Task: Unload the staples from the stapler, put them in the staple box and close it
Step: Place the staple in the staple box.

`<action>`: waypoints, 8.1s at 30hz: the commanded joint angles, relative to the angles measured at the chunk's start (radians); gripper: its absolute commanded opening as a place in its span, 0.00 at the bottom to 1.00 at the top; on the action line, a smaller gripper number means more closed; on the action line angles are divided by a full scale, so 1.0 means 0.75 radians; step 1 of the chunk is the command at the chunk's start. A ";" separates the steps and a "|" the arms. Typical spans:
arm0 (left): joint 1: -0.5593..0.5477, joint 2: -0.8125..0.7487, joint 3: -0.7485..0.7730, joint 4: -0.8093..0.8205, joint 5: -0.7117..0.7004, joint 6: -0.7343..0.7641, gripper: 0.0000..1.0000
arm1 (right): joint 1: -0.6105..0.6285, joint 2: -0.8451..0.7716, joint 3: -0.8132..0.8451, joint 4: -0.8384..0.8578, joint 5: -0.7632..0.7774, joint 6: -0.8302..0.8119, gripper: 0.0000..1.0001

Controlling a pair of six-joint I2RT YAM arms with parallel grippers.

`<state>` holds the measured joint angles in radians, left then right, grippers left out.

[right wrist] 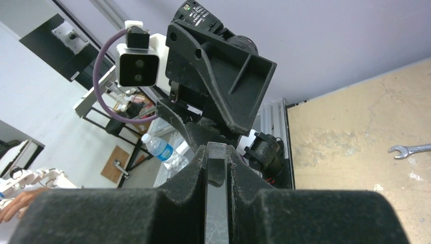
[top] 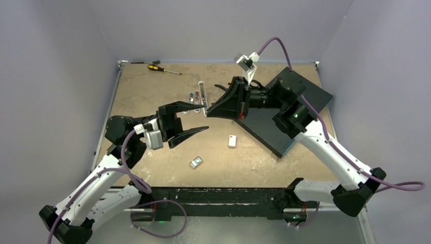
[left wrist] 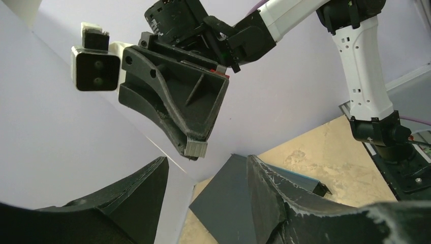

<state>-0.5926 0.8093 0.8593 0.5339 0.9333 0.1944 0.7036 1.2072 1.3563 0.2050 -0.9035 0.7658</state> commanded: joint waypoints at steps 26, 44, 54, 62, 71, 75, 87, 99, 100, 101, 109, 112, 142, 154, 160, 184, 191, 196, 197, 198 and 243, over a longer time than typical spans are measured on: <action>-0.072 0.005 0.083 -0.131 -0.103 0.166 0.25 | -0.007 0.007 -0.031 0.095 -0.031 0.033 0.05; -0.073 -0.008 0.093 -0.174 -0.135 0.205 0.31 | -0.006 -0.009 -0.047 0.101 -0.045 0.044 0.05; -0.073 -0.012 0.095 -0.184 -0.151 0.222 0.34 | -0.005 -0.019 -0.049 0.097 -0.053 0.046 0.06; -0.072 -0.009 0.101 -0.196 -0.140 0.228 0.24 | -0.007 -0.016 -0.049 0.098 -0.055 0.051 0.06; -0.072 -0.006 0.108 -0.200 -0.133 0.232 0.16 | -0.006 -0.009 -0.056 0.097 -0.054 0.053 0.08; -0.072 -0.006 0.109 -0.212 -0.131 0.234 0.12 | -0.006 -0.012 -0.056 0.085 -0.039 0.052 0.14; -0.072 -0.004 0.119 -0.275 -0.128 0.252 0.11 | -0.007 -0.023 -0.038 0.041 0.021 0.012 0.43; -0.073 -0.014 0.112 -0.291 -0.132 0.260 0.11 | -0.007 -0.025 0.041 -0.198 0.290 -0.111 0.47; -0.072 -0.016 0.111 -0.294 -0.133 0.264 0.11 | -0.008 -0.028 0.044 -0.209 0.318 -0.121 0.47; -0.072 -0.017 0.112 -0.298 -0.135 0.266 0.11 | -0.007 -0.031 0.046 -0.218 0.341 -0.124 0.47; -0.073 -0.034 0.102 -0.347 -0.149 0.282 0.11 | -0.008 -0.082 0.051 -0.261 0.505 -0.156 0.49; -0.072 -0.046 0.103 -0.389 -0.171 0.283 0.11 | -0.010 -0.102 0.048 -0.309 0.588 -0.175 0.50; -0.176 0.182 -0.028 -1.158 -0.989 -0.250 0.05 | -0.010 -0.214 -0.203 -0.578 0.979 -0.276 0.54; -0.263 0.392 -0.043 -1.363 -1.201 -0.051 0.04 | -0.009 -0.210 -0.254 -0.592 0.988 -0.325 0.55; -0.266 0.501 -0.025 -1.448 -1.241 0.047 0.04 | -0.009 -0.195 -0.251 -0.603 0.989 -0.344 0.55; -0.452 0.907 0.215 -1.668 -1.376 -0.471 0.02 | -0.010 -0.243 -0.192 -0.716 1.236 -0.359 0.57; -0.465 0.996 0.222 -1.696 -1.416 -0.535 0.02 | -0.010 -0.398 -0.074 -0.825 1.649 -0.321 0.57; -0.465 0.993 0.236 -1.730 -1.429 -0.529 0.02 | -0.010 -0.472 -0.025 -0.849 1.748 -0.326 0.57; -0.464 0.994 0.234 -1.727 -1.424 -0.528 0.03 | -0.010 -0.482 -0.025 -0.846 1.757 -0.330 0.57; -0.465 0.997 0.235 -1.725 -1.422 -0.527 0.03 | -0.010 -0.491 -0.025 -0.843 1.762 -0.332 0.57; -0.463 0.724 0.448 -1.689 -1.452 -0.589 0.40 | -0.009 -0.455 -0.069 -0.868 1.778 -0.283 0.58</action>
<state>-0.9375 1.5089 1.0950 -0.7601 -0.1055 -0.2039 0.6991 0.8574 1.3167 -0.4294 0.3893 0.5201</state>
